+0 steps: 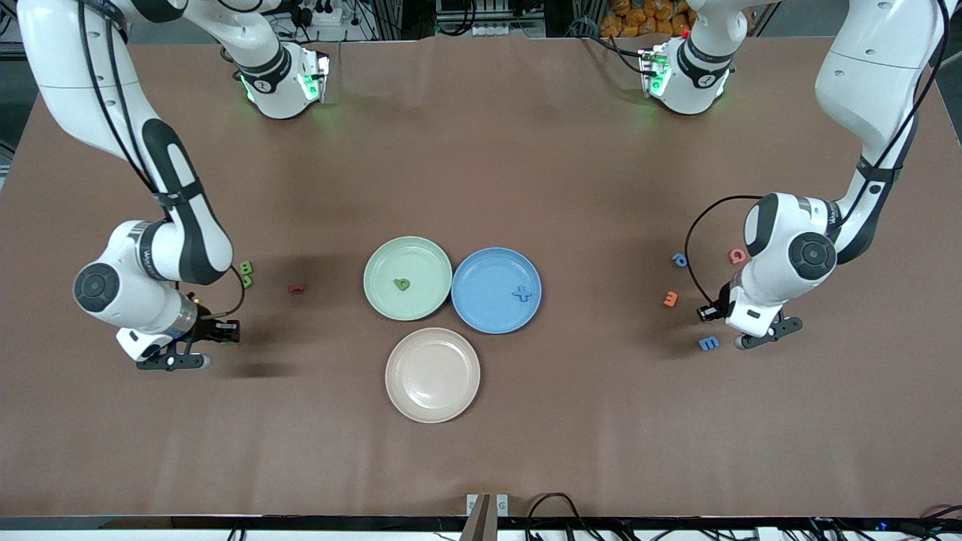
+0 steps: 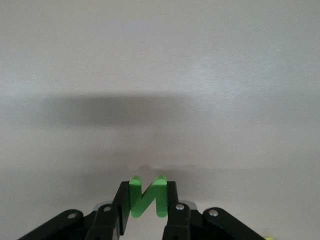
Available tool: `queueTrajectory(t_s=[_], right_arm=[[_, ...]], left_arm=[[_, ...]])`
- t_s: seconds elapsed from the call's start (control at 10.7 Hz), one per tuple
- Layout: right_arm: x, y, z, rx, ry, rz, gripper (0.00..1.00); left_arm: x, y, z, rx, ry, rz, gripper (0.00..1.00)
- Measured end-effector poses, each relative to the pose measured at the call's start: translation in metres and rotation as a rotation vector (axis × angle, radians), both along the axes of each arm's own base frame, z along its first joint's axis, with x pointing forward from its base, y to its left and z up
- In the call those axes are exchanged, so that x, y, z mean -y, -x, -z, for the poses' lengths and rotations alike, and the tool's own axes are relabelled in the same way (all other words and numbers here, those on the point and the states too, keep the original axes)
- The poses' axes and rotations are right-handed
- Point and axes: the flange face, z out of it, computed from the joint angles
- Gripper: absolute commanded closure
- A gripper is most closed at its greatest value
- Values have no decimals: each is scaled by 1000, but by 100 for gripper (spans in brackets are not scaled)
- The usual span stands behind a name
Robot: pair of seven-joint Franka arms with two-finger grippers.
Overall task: Sort letters by color into matching plates
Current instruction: 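Carry the C toward the blue plate while the right gripper carries N to green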
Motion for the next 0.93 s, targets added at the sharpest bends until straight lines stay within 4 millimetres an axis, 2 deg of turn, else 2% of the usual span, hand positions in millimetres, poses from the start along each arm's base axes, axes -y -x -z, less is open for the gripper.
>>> queueTrajectory(t_s=[0.37,0.65,0.93], right_arm=[[-68,5,0,-46,-8,129,76],[-139,16,-15,-85,-22,176,76],[-222,39,-22,-106,-13,207,76]], left_arm=[[43,-6,-18,32,42,-60,100],[89,-4,-29,40,70,-98,100],[151,7,-37,47,86,-134,100]])
